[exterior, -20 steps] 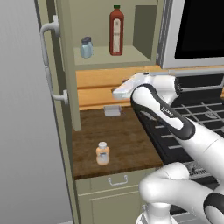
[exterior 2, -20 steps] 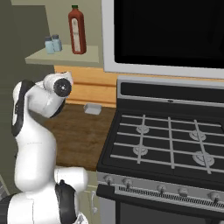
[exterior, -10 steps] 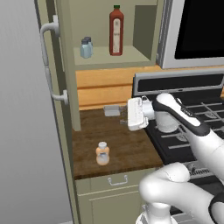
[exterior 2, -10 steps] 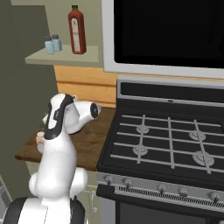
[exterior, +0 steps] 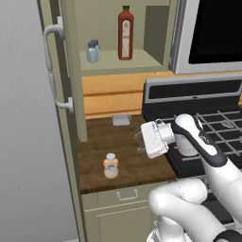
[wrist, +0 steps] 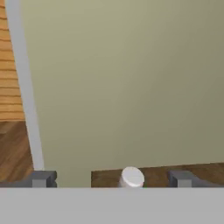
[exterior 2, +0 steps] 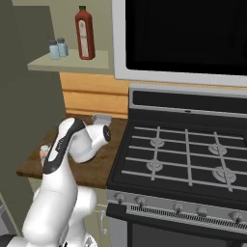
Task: Put the shaker and condiment bottle from the counter next to their counterparts in the cabinet.
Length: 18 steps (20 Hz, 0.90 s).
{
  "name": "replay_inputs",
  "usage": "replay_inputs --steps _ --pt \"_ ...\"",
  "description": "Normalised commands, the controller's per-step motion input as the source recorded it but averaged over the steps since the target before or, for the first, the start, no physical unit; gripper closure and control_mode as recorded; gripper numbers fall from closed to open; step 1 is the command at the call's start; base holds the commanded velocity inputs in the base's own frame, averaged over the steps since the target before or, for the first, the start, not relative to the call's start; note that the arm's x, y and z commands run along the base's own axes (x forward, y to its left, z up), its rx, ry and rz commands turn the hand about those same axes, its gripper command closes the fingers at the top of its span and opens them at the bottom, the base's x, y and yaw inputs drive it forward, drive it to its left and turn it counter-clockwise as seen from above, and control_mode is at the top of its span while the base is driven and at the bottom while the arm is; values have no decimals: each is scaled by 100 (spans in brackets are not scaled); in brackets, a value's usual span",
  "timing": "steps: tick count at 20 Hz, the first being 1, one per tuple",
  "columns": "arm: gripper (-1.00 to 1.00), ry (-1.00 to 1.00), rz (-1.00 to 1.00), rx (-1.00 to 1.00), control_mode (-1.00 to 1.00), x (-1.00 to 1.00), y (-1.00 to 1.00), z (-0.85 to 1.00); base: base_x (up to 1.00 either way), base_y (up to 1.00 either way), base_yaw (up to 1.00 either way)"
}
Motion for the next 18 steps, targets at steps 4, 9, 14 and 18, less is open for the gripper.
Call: replay_inputs --steps 4,9,14,18 --pt "-100 35 0 -5 -100 -3 -6 -59 0 0 0" --pt "-100 18 9 1 -100 -9 0 -19 0 0 0" --pt "-100 21 25 0 -100 -2 0 -34 0 0 0" --pt "-100 0 5 0 -100 0 0 -2 0 0 0"
